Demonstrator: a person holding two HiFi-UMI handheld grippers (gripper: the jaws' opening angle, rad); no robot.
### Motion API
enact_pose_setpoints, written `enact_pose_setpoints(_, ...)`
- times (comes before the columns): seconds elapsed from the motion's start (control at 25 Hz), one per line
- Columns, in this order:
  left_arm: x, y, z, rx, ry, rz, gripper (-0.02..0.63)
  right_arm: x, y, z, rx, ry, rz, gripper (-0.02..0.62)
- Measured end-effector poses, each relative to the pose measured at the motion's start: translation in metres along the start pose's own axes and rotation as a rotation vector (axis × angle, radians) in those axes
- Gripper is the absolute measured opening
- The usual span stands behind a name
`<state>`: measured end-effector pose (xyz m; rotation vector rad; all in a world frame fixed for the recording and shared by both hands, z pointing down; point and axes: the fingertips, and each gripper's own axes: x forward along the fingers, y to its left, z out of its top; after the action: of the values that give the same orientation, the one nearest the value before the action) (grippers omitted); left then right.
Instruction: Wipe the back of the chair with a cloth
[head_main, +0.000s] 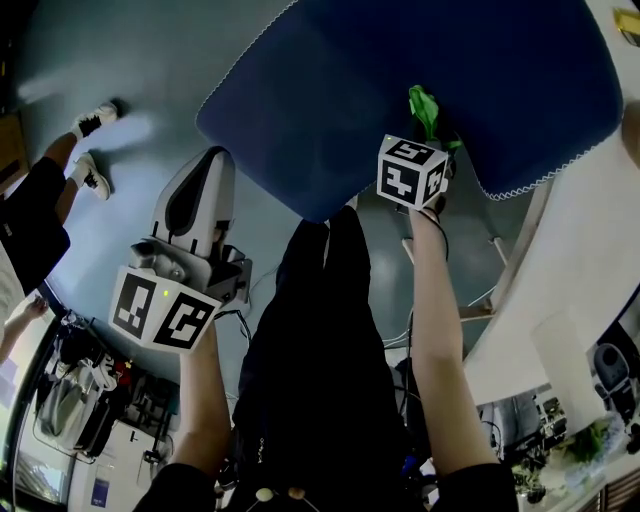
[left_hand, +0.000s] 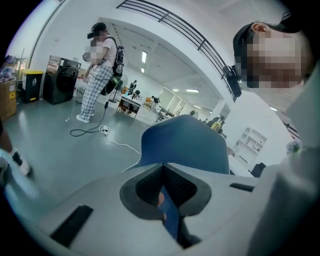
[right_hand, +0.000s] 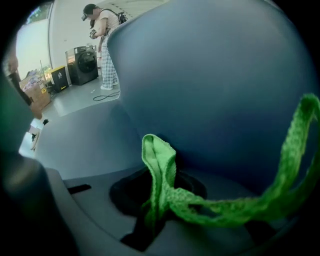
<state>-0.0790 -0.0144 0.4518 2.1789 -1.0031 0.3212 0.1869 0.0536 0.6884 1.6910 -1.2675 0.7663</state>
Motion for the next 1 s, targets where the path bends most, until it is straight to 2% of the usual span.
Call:
enact_pose_setpoints(0.24, -0.011, -0.012, 0.006, 0.015, -0.021, -0.011, 0.002, -0.036, -0.003, 0.012, 0.006, -0.086, 0.042, 0.044)
enact_pose_setpoints(0.48, -0.024, -0.033, 0.047, 0.025, -0.052, -0.034, 0.002, -0.105, -0.02, 0.071, 0.041, -0.224, 0.078, 0.044)
enact_pose_setpoints(0.76, -0.041, -0.06, 0.083, 0.06, -0.101, -0.056, 0.002, -0.187, -0.038, 0.128, 0.03, -0.378, 0.1, 0.044)
enact_pose_setpoints(1.0, -0.06, -0.084, 0.108, 0.082, -0.128, -0.071, 0.002, -0.271, -0.044, 0.167, 0.101, -0.516, 0.182, 0.044)
